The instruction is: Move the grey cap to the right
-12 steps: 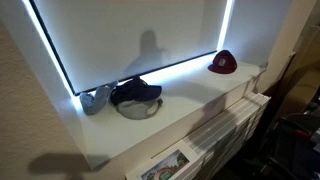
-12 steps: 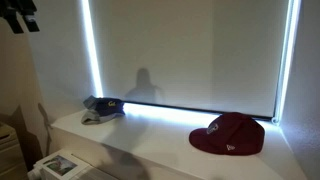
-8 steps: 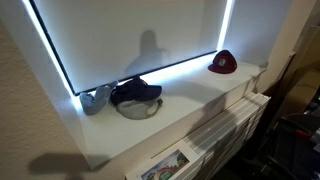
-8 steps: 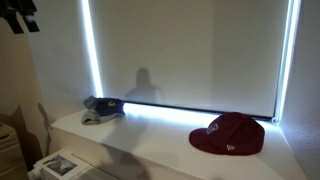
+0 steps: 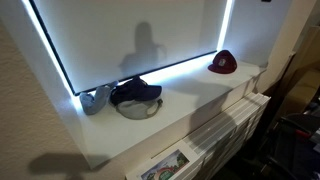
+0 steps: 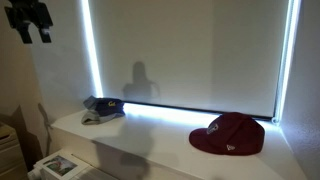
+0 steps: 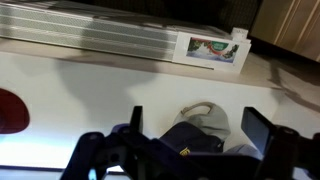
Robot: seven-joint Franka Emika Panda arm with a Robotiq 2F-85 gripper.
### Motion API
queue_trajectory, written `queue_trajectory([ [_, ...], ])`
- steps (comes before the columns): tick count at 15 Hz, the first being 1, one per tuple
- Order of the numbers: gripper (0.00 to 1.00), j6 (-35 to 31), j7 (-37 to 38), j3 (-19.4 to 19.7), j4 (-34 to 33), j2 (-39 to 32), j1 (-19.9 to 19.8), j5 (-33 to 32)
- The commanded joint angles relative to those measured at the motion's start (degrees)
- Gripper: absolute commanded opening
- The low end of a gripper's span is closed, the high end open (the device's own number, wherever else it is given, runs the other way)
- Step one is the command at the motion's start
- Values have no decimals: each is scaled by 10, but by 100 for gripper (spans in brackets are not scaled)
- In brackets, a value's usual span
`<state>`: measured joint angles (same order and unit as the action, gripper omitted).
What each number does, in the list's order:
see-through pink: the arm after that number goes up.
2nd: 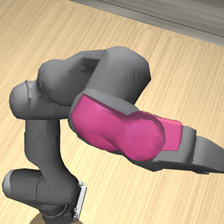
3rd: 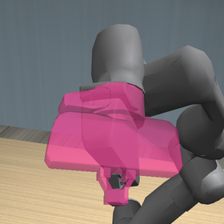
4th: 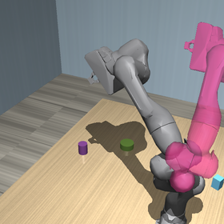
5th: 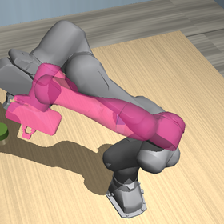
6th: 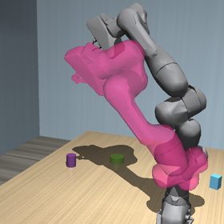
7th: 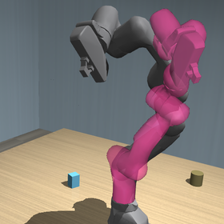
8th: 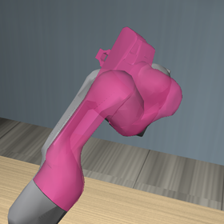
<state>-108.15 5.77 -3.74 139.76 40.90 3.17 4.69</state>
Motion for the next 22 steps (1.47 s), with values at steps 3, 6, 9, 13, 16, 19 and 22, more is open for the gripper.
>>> queue_trajectory([
  [3, 100, -135, -31, -31, -83, -214, 24, -17],
  [6, 100, -301, 47, -70, -125, -318, 7, -111],
  [9, 100, -285, 64, -54, -231, -428, 26, -65],
  [13, 100, -317, 71, -53, -171, -388, 30, -90],
  [16, 100, -390, 83, -39, -144, -369, 22, -37],
  [19, 100, -494, 18, -17, -158, -442, 21, 97],
  [22, 100, -544, -42, -85, -238, -563, 1, 253],
])
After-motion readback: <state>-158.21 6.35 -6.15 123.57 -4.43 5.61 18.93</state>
